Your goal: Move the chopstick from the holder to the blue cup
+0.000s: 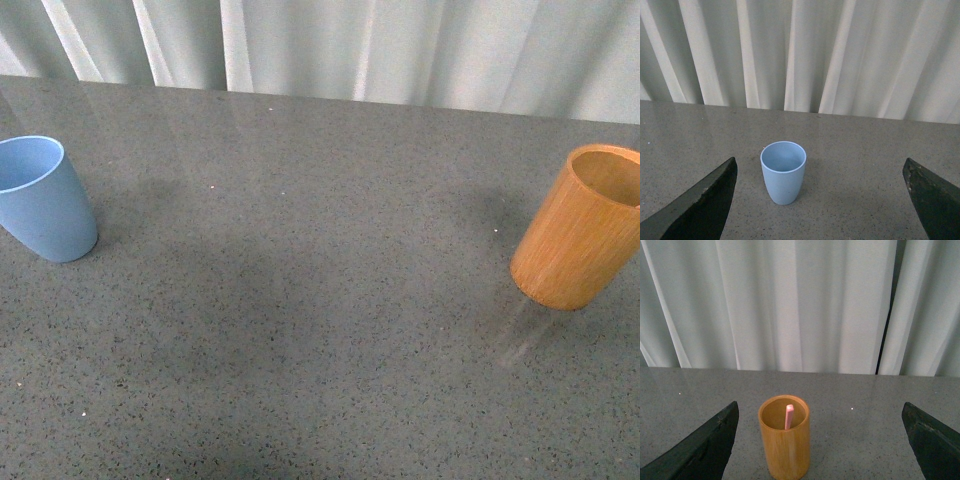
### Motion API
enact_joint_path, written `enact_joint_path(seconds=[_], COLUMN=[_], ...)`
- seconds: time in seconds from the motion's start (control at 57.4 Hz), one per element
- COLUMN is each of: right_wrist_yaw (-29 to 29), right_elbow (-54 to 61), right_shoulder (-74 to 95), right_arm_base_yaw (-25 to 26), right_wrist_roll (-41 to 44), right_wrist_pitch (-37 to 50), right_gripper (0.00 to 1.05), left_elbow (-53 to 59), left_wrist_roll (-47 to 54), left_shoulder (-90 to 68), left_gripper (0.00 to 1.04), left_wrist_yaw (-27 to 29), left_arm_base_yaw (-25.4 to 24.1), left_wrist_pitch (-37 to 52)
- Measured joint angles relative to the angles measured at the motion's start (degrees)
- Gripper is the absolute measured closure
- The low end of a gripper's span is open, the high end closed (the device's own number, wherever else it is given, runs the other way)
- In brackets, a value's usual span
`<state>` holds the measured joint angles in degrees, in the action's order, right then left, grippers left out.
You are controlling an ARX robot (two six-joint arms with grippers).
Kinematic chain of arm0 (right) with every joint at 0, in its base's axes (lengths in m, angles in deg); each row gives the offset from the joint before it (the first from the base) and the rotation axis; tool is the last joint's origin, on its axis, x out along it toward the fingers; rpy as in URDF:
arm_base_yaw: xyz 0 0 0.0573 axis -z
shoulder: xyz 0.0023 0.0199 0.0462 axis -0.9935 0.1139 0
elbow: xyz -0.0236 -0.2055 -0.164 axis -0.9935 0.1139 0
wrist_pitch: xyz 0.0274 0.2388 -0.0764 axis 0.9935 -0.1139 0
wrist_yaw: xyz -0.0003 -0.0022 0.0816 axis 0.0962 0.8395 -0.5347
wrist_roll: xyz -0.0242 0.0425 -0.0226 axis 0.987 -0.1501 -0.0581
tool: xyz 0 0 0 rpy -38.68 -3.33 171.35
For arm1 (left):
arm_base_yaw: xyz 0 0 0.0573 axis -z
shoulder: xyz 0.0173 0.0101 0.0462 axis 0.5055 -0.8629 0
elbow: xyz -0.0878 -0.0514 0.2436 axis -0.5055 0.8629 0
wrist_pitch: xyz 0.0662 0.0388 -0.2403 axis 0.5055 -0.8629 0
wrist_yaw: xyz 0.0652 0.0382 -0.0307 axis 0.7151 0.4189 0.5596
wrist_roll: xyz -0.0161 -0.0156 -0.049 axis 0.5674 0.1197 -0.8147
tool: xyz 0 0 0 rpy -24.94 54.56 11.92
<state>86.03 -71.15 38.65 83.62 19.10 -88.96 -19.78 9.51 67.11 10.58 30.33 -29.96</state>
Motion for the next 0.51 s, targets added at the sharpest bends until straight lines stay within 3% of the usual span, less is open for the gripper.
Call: enact_joint_path(seconds=[0.244,0.331,0.506], right_wrist_yaw=[0.0,-0.04,0.07], right_elbow=[0.0,0.0,0.0], right_shoulder=[0.0,0.0,0.0], right_arm_base_yaw=[0.0,0.0,-0.07], right_wrist_roll=[0.0,0.0,0.0], right_wrist_pitch=[0.0,0.0,0.0], right_gripper=[0.1,0.1,0.1], left_elbow=[-0.5,-11.76,-27.39], left_wrist_roll=[-0.59,-6.47,-9.11], left_shoulder=[-1.09,-19.71,-52.96], left_gripper=[0.07,0.07,0.07], left_wrist_yaw=[-0.57,-1.7,0.59], left_arm_base_yaw=[0.0,2.78,1.46], left_wrist_pitch=[-0.94,-20.02,-7.65])
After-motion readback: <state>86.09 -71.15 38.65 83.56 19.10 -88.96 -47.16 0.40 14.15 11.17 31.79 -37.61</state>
